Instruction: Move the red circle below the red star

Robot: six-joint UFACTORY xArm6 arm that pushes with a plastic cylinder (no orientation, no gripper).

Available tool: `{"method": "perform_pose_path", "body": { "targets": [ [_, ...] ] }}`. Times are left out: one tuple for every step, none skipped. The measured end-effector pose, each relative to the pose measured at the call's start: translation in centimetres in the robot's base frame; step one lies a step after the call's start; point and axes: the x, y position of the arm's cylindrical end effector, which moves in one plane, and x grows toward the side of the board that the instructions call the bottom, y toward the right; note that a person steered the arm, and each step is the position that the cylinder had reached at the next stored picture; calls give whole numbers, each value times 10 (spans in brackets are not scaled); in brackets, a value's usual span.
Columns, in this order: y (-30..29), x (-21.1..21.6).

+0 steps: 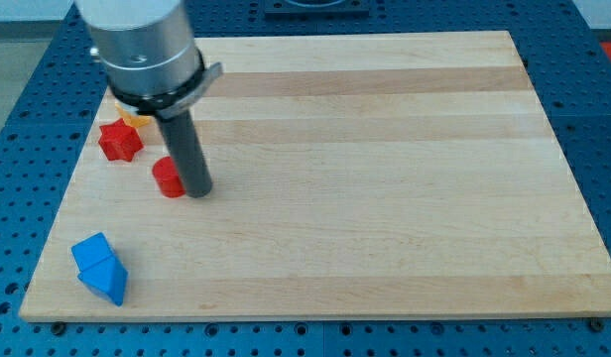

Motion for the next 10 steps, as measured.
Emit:
{"method": "perform_pose_path", "body": {
  "targets": [
    [-28,0],
    [-52,0],
    [-34,-1],
    [-9,-10],
    [-6,-18],
    [-11,-25],
    [-11,-37],
    [-22,-38],
    [-40,-36],
    [-54,-34]
  ]
}}
